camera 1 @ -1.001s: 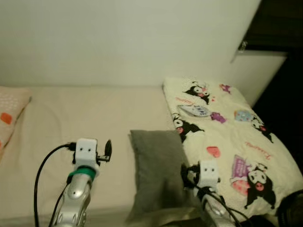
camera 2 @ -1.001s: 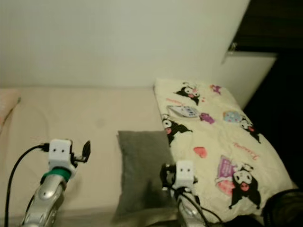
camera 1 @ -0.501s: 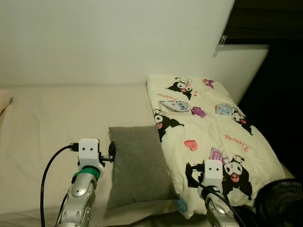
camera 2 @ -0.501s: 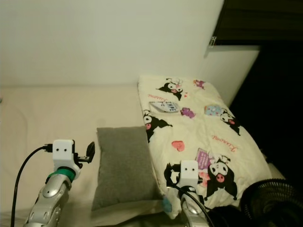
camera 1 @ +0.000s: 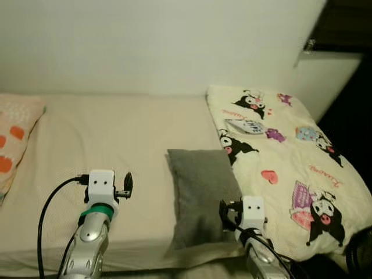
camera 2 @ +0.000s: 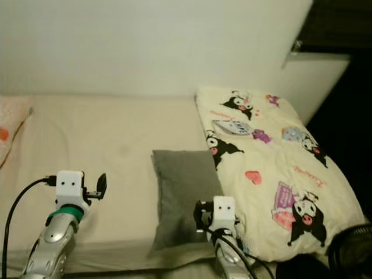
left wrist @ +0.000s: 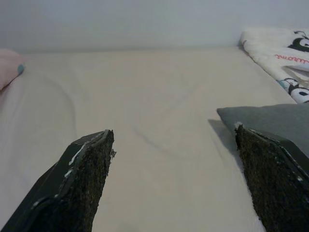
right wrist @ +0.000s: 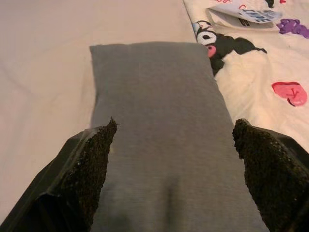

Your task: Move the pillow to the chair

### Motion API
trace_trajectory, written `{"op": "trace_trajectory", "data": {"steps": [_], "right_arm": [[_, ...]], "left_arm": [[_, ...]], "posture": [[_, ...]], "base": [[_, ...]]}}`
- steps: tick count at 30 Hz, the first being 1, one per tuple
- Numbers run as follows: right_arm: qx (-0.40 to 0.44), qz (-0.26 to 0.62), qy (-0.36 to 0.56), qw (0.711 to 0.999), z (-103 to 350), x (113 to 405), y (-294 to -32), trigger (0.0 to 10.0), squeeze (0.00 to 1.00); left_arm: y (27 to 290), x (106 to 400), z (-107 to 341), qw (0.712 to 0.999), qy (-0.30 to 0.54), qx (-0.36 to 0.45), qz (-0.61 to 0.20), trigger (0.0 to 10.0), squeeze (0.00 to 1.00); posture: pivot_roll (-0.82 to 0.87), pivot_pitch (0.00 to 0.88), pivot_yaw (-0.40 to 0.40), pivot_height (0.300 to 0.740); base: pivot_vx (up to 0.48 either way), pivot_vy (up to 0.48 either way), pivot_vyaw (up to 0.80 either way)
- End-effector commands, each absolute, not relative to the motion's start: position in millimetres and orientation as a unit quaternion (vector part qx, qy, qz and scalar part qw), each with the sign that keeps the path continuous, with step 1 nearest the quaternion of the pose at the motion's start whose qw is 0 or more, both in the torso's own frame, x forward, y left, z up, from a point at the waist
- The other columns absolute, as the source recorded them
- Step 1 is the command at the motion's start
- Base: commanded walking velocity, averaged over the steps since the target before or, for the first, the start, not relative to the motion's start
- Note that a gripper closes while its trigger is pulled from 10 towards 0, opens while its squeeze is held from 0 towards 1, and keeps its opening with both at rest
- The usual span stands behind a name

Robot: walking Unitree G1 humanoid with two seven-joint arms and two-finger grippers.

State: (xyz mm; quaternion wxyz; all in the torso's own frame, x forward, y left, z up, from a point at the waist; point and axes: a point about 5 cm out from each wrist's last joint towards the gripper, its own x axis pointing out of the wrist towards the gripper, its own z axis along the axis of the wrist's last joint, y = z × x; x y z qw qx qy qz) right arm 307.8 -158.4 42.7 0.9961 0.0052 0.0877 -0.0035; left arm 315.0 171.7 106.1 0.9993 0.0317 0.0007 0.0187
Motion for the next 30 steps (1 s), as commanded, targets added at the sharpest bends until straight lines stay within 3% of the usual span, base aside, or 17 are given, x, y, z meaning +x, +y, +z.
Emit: {"op": "trace_trajectory", "data": {"steps": [1, 19, 27, 30], "right_arm": [[0.002, -0.013, 0.102, 0.995, 36.2, 303.5, -164.5, 10.0, 0.0], [0.001, -0.014, 0.106, 0.994, 35.1, 303.4, -166.4, 10.0, 0.0], [0.005, -0.019, 0.113, 0.993, 32.1, 301.3, -166.1, 10.0, 0.0], [0.008, -0.018, 0.115, 0.993, 31.5, 301.9, -164.8, 10.0, 0.0]], "left_arm": [[165.2, 313.3, 101.2, 1.0, 0.007, 0.029, 0.007, 10.0, 0.0], [160.7, 313.9, 101.0, 1.0, 0.004, 0.021, 0.005, 10.0, 0.0], [163.7, 314.1, 103.8, 1.0, -0.003, 0.01, 0.005, 10.0, 0.0], [167.2, 313.6, 103.3, 1.0, -0.002, 0.013, 0.01, 10.0, 0.0]], "posture": [[-0.02, 0.0, -0.015, 0.74], [-0.02, 0.0, -0.011, 0.74], [-0.01, 0.0, -0.014, 0.74], [-0.01, 0.0, -0.014, 0.74]], "base": [[0.0, 0.0, 0.0], [0.0, 0.0, -0.04], [0.36, 0.0, -0.77], [0.368, 0.0, 0.0]]}}
